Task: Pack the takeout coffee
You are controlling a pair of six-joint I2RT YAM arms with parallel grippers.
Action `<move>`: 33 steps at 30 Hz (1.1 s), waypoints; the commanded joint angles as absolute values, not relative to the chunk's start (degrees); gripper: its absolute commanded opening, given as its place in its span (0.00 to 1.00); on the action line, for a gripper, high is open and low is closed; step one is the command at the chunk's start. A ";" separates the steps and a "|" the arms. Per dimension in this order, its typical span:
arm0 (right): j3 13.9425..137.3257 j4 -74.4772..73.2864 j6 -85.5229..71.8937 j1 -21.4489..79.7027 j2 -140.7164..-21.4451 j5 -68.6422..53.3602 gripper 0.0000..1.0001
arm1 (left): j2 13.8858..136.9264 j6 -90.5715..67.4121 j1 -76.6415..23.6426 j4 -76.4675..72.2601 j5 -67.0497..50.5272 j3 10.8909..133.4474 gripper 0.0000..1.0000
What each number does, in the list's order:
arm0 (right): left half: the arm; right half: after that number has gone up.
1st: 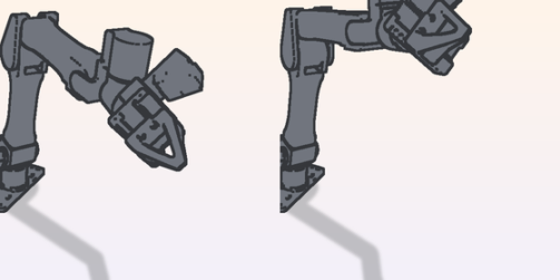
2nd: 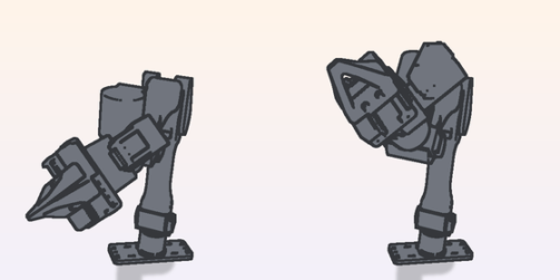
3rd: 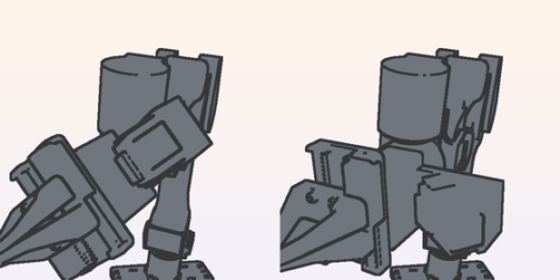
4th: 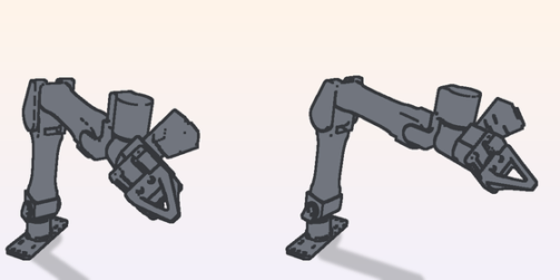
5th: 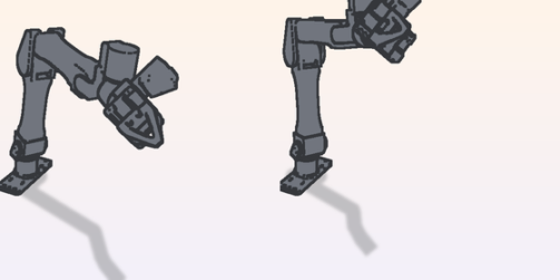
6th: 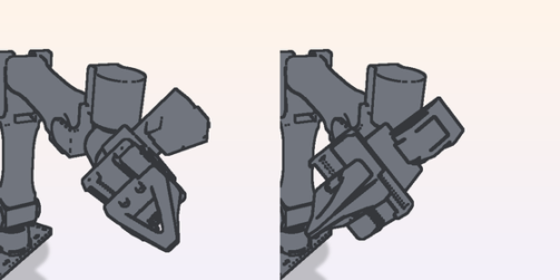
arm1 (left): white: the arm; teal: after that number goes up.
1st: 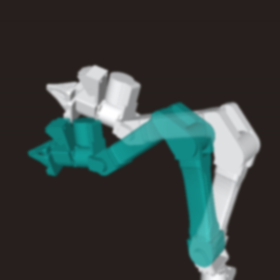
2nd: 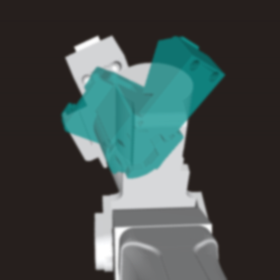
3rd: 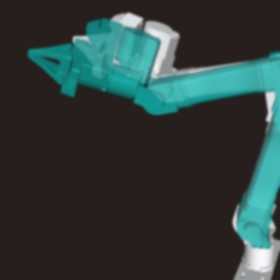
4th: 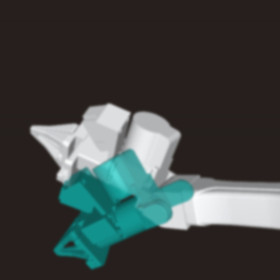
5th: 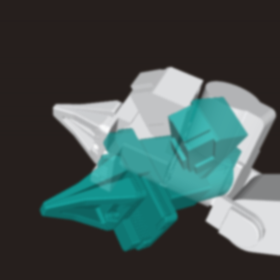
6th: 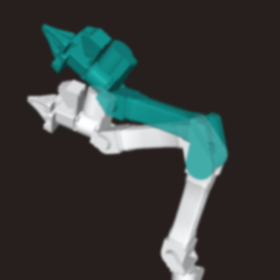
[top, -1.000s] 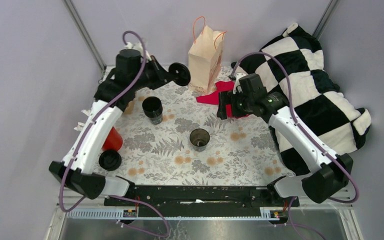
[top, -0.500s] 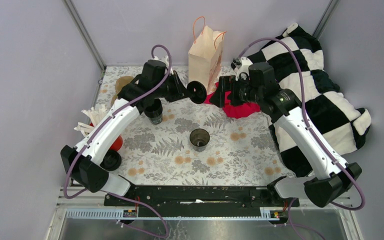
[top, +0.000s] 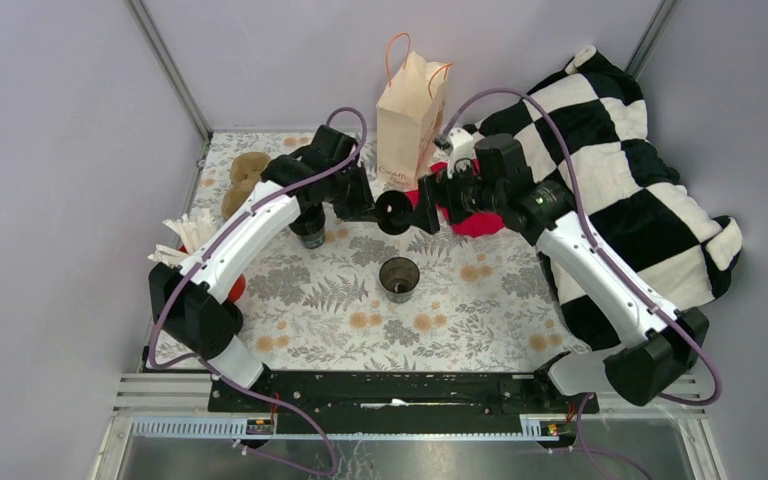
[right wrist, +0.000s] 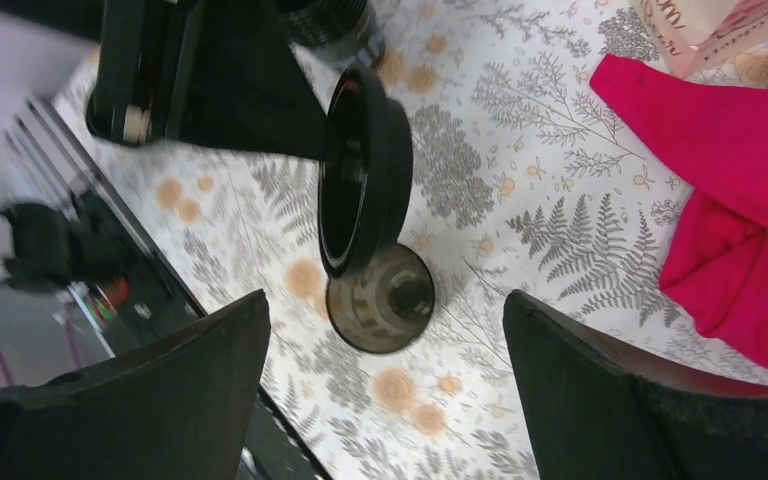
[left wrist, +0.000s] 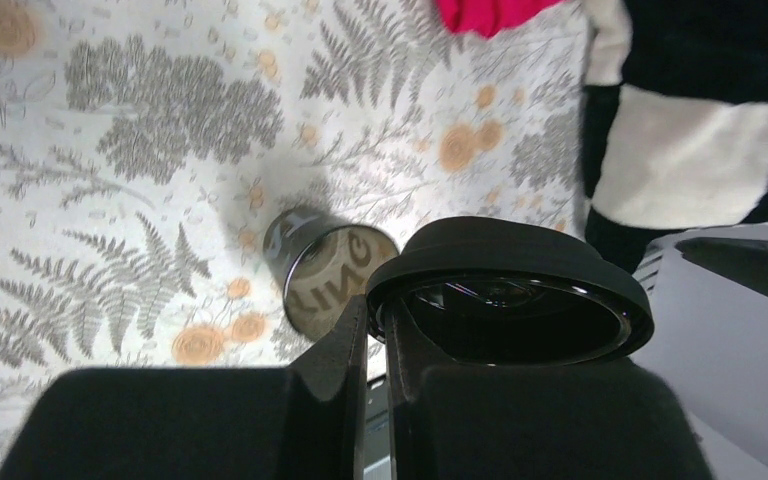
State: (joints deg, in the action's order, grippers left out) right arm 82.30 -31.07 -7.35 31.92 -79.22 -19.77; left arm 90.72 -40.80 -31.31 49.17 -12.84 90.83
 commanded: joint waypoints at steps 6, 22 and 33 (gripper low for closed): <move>67.05 -19.63 25.73 33.99 -64.74 -37.92 0.89 | 95.22 -36.57 -31.25 61.54 -17.76 95.69 0.00; 78.93 -41.13 68.65 48.71 -76.72 -34.17 0.69 | 98.99 -34.27 -31.42 70.20 -18.61 98.25 0.00; 79.93 -44.83 72.86 57.09 -83.40 -18.19 0.58 | 99.66 -32.52 -32.07 73.97 -16.01 98.57 0.00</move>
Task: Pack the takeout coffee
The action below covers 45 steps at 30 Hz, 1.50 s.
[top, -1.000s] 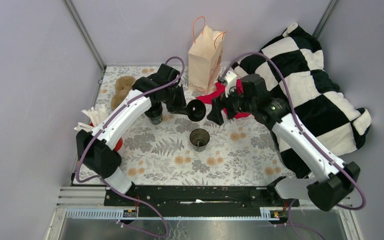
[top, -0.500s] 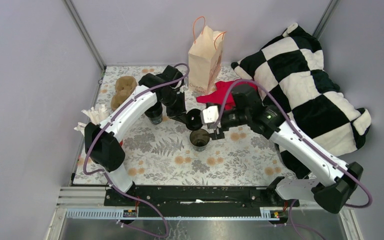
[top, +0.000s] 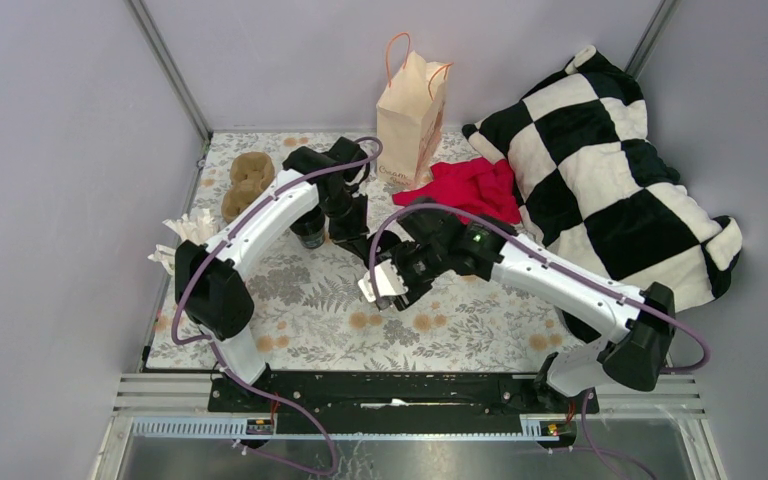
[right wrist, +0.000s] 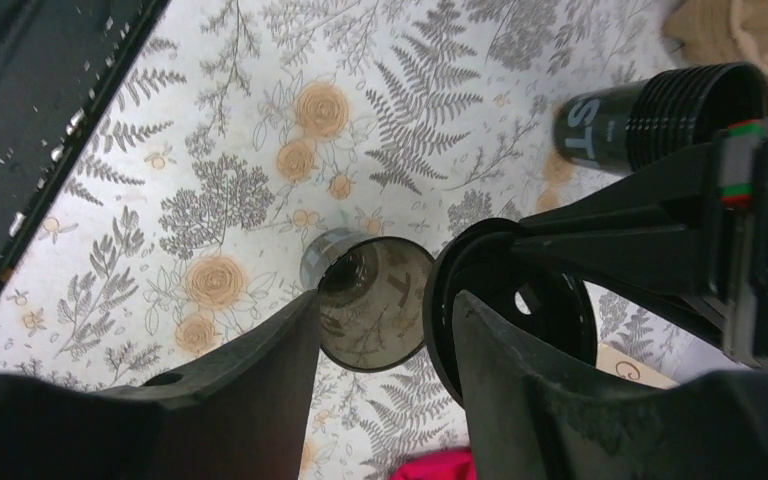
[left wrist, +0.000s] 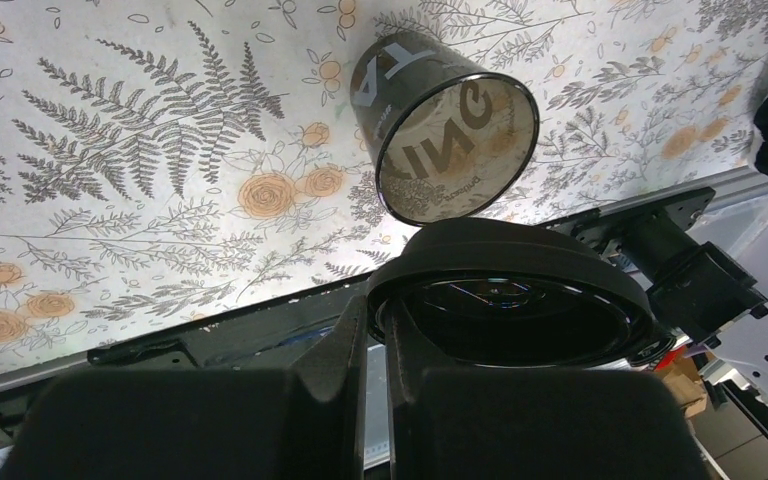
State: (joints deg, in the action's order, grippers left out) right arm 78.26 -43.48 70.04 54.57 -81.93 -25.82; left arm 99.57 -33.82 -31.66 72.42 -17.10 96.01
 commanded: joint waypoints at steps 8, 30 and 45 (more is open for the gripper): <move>77.68 -38.76 71.91 60.25 -85.11 -9.29 0.56 | 100.24 -31.66 -33.06 74.69 -16.01 98.51 0.00; 76.89 -38.62 72.51 60.63 -88.63 -8.43 0.28 | 101.27 -29.35 -33.31 76.46 -16.87 99.98 0.00; 77.91 -37.67 67.29 60.64 -88.91 -9.21 0.00 | 101.41 -28.89 -33.31 76.90 -16.85 101.35 0.07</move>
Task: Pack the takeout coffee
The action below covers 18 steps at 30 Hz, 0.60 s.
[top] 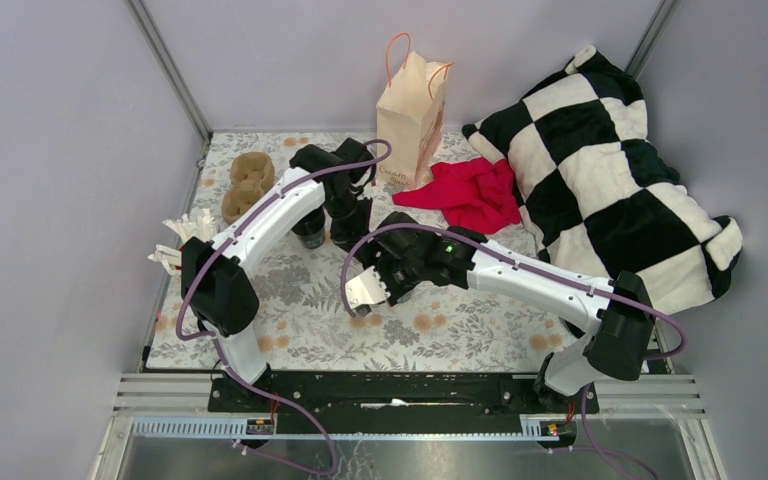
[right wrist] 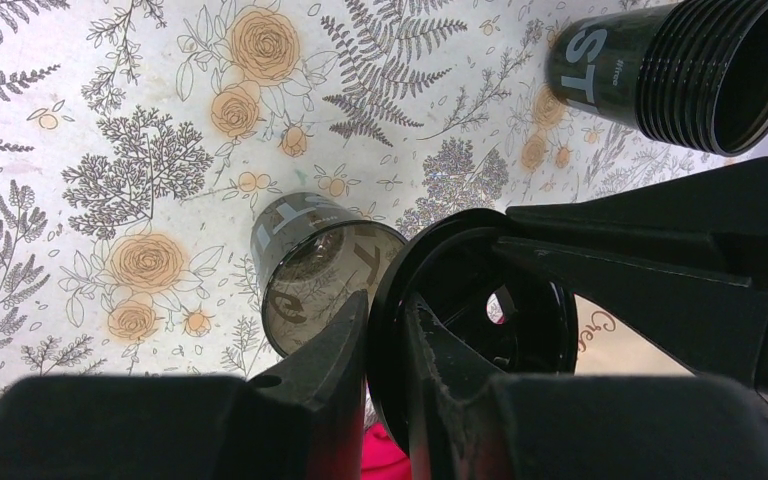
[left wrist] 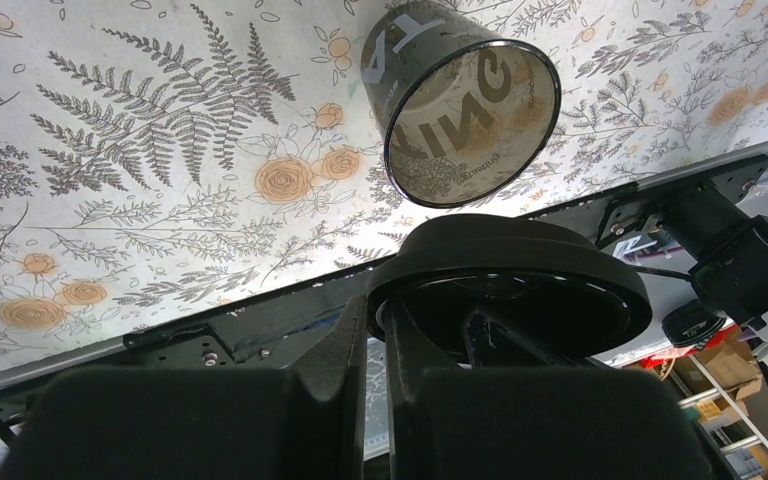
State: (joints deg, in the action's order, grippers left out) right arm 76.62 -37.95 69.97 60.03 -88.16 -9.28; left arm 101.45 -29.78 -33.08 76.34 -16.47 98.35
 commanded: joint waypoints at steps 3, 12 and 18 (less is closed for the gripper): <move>77.17 -36.77 66.16 60.64 -88.20 -9.63 0.00 | 101.28 -29.04 -33.29 77.31 -16.15 102.17 0.17; 72.76 -32.08 61.97 60.64 -84.37 -11.95 0.00 | 98.61 -30.41 -32.10 77.47 -10.58 107.10 0.59; 70.39 -24.01 46.42 59.86 -78.97 -14.52 0.00 | 92.51 -32.95 -26.77 75.42 -4.49 107.68 0.77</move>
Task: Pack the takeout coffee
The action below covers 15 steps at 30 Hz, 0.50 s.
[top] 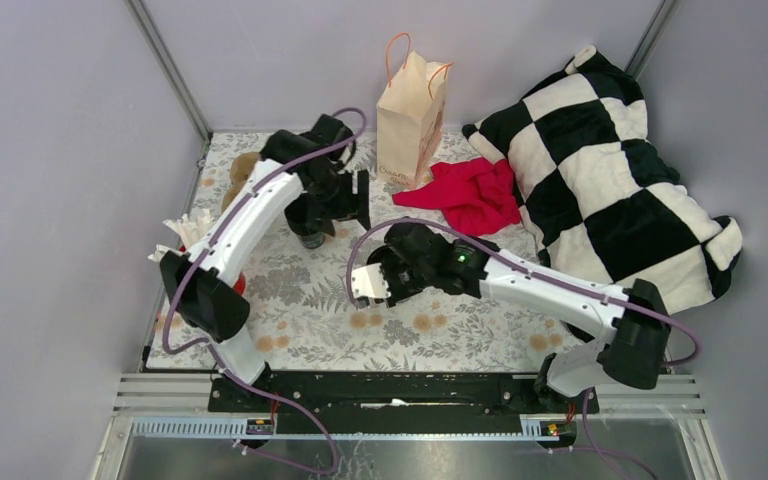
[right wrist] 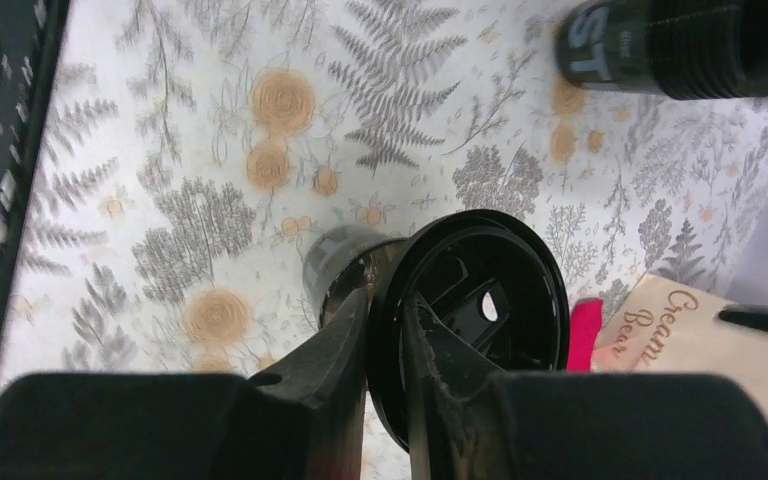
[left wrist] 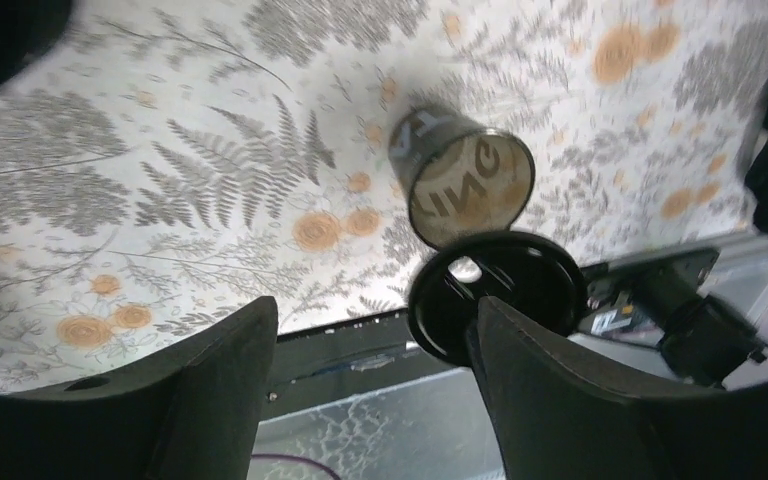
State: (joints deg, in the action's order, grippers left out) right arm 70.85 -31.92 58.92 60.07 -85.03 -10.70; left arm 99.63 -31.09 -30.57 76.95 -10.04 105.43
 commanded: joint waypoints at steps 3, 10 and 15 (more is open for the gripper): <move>68.83 -15.44 31.39 57.05 -74.87 -18.42 0.00 | 88.14 -33.65 -23.91 71.01 -4.71 105.57 0.88; 67.26 -1.30 -11.73 43.10 -70.39 -22.76 0.00 | 78.76 -35.56 -22.85 57.17 -8.02 97.93 0.92; 63.57 18.29 -49.18 27.82 -75.42 -43.83 0.00 | 75.83 -36.25 -22.85 50.80 -13.68 94.22 0.96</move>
